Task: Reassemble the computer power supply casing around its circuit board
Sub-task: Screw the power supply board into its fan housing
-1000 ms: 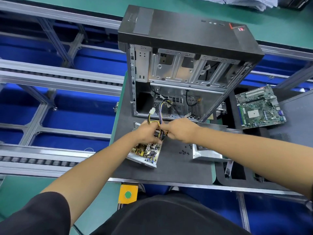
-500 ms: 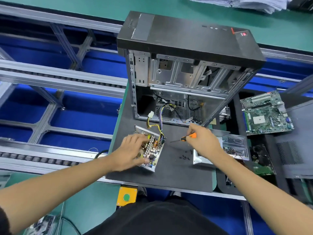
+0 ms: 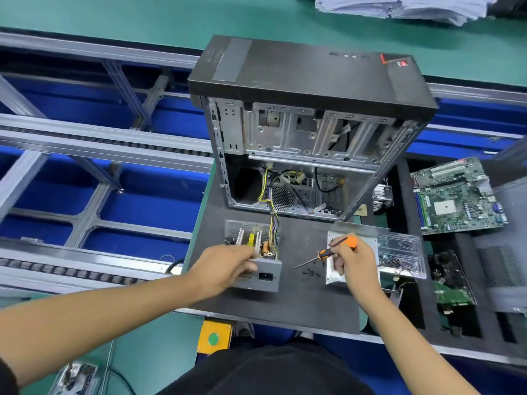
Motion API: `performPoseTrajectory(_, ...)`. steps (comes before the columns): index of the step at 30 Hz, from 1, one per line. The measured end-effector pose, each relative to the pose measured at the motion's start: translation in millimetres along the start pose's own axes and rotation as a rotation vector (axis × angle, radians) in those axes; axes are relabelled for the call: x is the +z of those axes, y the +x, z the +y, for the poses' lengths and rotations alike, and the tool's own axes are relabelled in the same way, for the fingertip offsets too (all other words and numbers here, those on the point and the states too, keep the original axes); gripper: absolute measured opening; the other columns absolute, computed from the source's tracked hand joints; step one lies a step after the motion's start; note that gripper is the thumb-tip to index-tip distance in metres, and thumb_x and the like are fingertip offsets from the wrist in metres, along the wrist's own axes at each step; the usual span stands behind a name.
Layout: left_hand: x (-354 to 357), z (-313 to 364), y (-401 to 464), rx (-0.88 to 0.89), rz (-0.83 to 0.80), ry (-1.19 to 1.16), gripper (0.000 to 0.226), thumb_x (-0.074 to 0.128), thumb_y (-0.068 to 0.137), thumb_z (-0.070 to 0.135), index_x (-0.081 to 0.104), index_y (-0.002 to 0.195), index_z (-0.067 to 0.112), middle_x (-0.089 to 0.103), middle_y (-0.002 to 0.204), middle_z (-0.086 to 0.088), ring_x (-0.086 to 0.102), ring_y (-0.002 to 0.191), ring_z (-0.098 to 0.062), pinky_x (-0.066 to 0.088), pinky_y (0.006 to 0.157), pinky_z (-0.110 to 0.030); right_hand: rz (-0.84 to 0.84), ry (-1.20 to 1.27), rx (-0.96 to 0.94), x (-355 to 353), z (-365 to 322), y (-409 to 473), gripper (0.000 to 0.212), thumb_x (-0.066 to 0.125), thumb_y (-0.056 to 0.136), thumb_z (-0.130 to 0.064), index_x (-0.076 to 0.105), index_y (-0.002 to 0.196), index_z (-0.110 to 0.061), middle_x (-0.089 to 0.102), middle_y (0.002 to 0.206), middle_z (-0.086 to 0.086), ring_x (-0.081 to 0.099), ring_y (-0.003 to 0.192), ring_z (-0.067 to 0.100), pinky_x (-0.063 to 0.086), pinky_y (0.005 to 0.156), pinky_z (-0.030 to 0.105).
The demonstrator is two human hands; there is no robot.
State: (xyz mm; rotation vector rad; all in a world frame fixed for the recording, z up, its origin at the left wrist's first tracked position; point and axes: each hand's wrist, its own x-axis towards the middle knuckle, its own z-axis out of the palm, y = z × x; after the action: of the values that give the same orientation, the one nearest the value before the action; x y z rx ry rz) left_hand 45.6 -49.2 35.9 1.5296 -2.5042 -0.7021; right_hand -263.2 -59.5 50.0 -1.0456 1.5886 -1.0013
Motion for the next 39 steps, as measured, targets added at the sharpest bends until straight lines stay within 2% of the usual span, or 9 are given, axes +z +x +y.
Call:
performPoseTrajectory(2,-14.4,3.4,19.6,-0.101,-0.053,-0.028,0.01,0.049,0.102,0.046,0.054,0.1,0.037,0.065,0.084,0.019,0.059,0.078,-0.004,0.038,0.062,-0.028,0.012,0.053,0.025,-0.6,-1.9,5.7,0.009,0.056,0.076,-0.02,0.062,0.071,-0.015,0.041,0.046,0.008,0.038,0.042,0.022,0.039,0.044,0.024)
performPoseTrajectory(7,-40.0,-7.7,70.1,-0.289,-0.205,-0.438,0.02,0.052,0.106,0.032,0.06,0.088,0.027,0.055,0.071,0.009,0.053,0.056,-0.005,0.049,0.056,-0.024,0.036,0.092,0.063,-3.9,-1.8,18.0,0.01,0.053,0.087,-0.013,0.057,0.08,-0.008,0.042,0.048,0.005,0.04,0.047,0.022,0.027,0.042,0.026)
performPoseTrajectory(14,-53.8,-13.8,104.2,-0.19,-0.318,-0.226,0.026,0.046,0.107,0.037,0.056,0.09,0.02,0.051,0.065,0.017,0.044,0.054,0.0,0.038,0.063,-0.031,0.046,0.199,0.051,-7.4,-4.9,23.5,0.016,0.05,0.092,-0.001,0.055,0.078,-0.007,0.051,0.051,-0.008,0.044,0.045,0.013,0.03,0.041,0.019)
performPoseTrajectory(17,-50.8,-12.7,104.2,-0.177,-0.269,-0.142,0.022,0.04,0.108,0.04,0.056,0.097,0.029,0.054,0.066,0.028,0.05,0.065,0.003,0.034,0.061,-0.029,0.044,0.2,0.057,-11.1,-0.5,24.3,0.009,0.05,0.091,-0.002,0.053,0.082,-0.002,0.053,0.049,-0.01,0.035,0.041,0.008,0.026,0.04,0.02)
performPoseTrajectory(21,-40.5,-5.8,103.2,-0.099,-0.06,-0.022,0.023,0.053,0.104,0.031,0.06,0.126,0.031,0.054,0.098,0.01,0.041,0.097,-0.018,0.036,0.087,-0.035,0.082,0.211,0.038,-22.8,4.7,24.8,0.011,0.053,0.085,-0.01,0.057,0.076,-0.014,0.053,0.05,-0.008,0.035,0.041,0.007,0.026,0.04,0.021)
performPoseTrajectory(26,-20.9,37.9,98.0,0.204,0.305,0.228,0.025,0.061,0.096,0.042,0.068,0.109,0.022,0.059,0.106,-0.001,0.051,0.093,-0.026,0.044,0.083,-0.04,0.158,0.154,-0.009,-44.8,11.1,23.8,0.011,0.057,0.079,-0.022,0.054,0.07,-0.018,0.043,0.048,-0.012,0.036,0.042,0.007,0.028,0.043,0.022)
performPoseTrajectory(30,15.1,84.0,118.2,0.217,0.055,0.465,0.024,0.063,0.097,0.033,0.057,0.117,0.021,0.056,0.114,-0.001,0.049,0.107,-0.025,0.042,0.09,-0.037,0.172,0.13,-0.04,-63.2,15.7,20.7,0.013,0.056,0.082,-0.02,0.053,0.07,-0.022,0.047,0.049,-0.016,0.045,0.04,0.002,0.033,0.042,0.019)
performPoseTrajectory(33,38.7,108.2,136.2,0.102,-0.074,0.558,0.038,0.073,0.089,0.019,0.054,0.122,0.019,0.055,0.117,-0.004,0.047,0.112,-0.026,0.039,0.089,-0.036,0.179,0.106,-0.038,-79.5,21.4,20.6,0.011,0.059,0.079,-0.026,0.053,0.071,-0.021,0.044,0.053,-0.011,0.036,0.048,0.014,0.029,0.052,0.03)
performPoseTrajectory(39,68.1,119.5,174.2,-0.237,-0.267,0.155,0.032,0.072,0.09,0.008,0.061,0.119,0.015,0.057,0.122,-0.008,0.055,0.116,-0.03,0.047,0.089,-0.041,0.159,0.09,-0.034,-102.4,29.2,22.0,0.013,0.06,0.075,-0.032,0.054,0.072,-0.02,0.045,0.054,-0.01,0.034,0.053,0.021,0.029,0.056,0.034)
